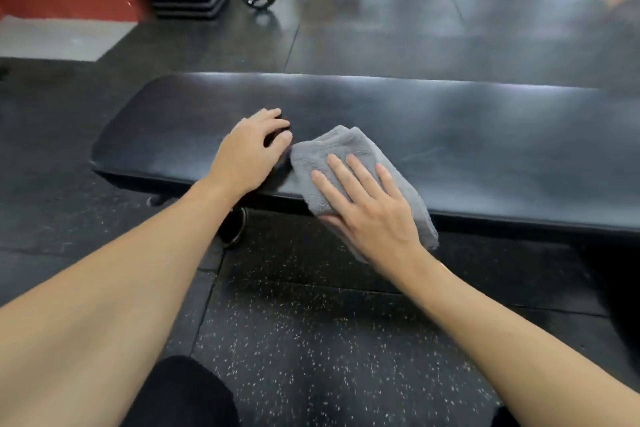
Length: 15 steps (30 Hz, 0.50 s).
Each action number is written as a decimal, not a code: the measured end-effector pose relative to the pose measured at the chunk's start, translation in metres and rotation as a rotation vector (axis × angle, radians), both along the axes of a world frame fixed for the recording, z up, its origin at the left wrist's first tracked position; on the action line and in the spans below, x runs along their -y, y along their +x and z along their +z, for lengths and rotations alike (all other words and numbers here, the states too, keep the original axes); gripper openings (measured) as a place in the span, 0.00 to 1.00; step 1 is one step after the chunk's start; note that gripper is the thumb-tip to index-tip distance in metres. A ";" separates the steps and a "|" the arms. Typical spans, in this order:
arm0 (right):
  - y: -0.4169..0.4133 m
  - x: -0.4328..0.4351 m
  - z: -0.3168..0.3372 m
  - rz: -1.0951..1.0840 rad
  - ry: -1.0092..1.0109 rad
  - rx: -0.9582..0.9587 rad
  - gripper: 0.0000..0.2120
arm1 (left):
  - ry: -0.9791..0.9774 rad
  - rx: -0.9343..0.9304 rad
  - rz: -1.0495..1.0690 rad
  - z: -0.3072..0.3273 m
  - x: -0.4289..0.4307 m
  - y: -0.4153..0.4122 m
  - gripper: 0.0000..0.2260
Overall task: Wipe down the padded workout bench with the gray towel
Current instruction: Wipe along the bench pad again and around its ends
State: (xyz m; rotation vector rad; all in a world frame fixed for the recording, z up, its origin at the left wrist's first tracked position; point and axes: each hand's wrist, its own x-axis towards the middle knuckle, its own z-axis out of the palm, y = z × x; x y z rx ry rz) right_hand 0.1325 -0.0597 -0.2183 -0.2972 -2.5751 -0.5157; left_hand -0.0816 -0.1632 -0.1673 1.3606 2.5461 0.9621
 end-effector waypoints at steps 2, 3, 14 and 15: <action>0.034 -0.019 -0.003 -0.066 -0.009 -0.014 0.26 | -0.029 -0.042 -0.121 0.002 -0.017 0.025 0.16; 0.054 -0.031 -0.005 -0.111 -0.003 -0.024 0.26 | -0.046 -0.039 -0.191 0.004 -0.028 0.037 0.16; 0.090 -0.033 -0.039 -0.451 -0.285 -0.535 0.23 | -0.041 -0.187 -0.258 -0.012 -0.082 0.074 0.19; 0.082 -0.027 -0.041 -0.444 -0.286 -0.524 0.23 | -0.036 -0.191 -0.249 -0.011 -0.083 0.075 0.19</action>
